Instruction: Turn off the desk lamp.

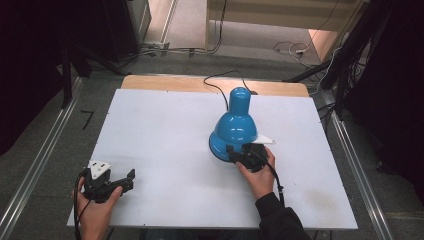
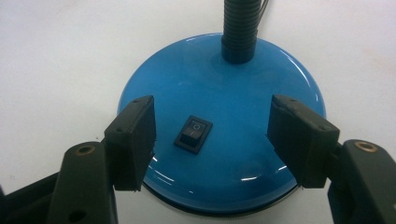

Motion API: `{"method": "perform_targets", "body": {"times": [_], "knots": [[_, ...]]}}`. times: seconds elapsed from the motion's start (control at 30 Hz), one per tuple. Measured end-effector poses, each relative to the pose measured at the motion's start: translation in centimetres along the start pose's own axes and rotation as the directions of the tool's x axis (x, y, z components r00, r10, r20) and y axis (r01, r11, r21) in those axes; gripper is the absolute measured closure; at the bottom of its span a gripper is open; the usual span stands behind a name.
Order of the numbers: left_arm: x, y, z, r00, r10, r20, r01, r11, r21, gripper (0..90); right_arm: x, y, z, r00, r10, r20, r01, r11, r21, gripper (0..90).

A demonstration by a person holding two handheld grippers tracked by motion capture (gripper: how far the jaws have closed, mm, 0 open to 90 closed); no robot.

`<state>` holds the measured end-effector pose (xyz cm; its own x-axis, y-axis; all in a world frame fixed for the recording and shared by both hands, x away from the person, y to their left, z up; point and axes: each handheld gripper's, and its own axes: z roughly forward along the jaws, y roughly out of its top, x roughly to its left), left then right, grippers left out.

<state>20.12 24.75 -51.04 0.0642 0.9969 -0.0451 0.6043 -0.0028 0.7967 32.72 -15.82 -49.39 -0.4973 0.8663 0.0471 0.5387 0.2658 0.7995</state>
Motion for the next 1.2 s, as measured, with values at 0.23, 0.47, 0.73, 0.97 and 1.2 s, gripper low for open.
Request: {"method": "perform_targets", "body": {"times": [0.23,0.47,0.73,0.97,1.2], "knots": [[0.0,0.0,0.0,1.0000,0.001,0.000,-0.001,1.0000,-0.001,10.3,0.1,-0.2,-0.1,1.0000,-0.001,0.002,0.001,1.000,-0.006,30.3],[0.0,0.0,0.0,1.0000,0.002,0.000,-0.002,1.0000,0.000,10.3,-0.3,-0.2,-0.8,0.9997,0.022,-0.005,-0.022,0.999,-0.033,30.3],[-0.1,0.0,0.0,1.0000,0.006,-0.002,-0.006,1.0000,0.002,10.3,-1.2,-0.3,-1.5,0.9996,0.029,-0.003,-0.030,0.999,-0.042,29.5],[-0.1,0.0,0.0,1.0000,0.007,-0.001,-0.007,1.0000,0.002,10.3,-1.9,-0.6,-2.1,0.9993,0.037,0.000,-0.037,0.998,-0.046,27.8],[-0.1,0.1,0.0,1.0000,0.006,-0.002,-0.006,1.0000,0.001,10.3,-2.9,-0.9,-2.6,0.9989,0.048,0.002,-0.048,0.998,-0.037,26.0]]}}
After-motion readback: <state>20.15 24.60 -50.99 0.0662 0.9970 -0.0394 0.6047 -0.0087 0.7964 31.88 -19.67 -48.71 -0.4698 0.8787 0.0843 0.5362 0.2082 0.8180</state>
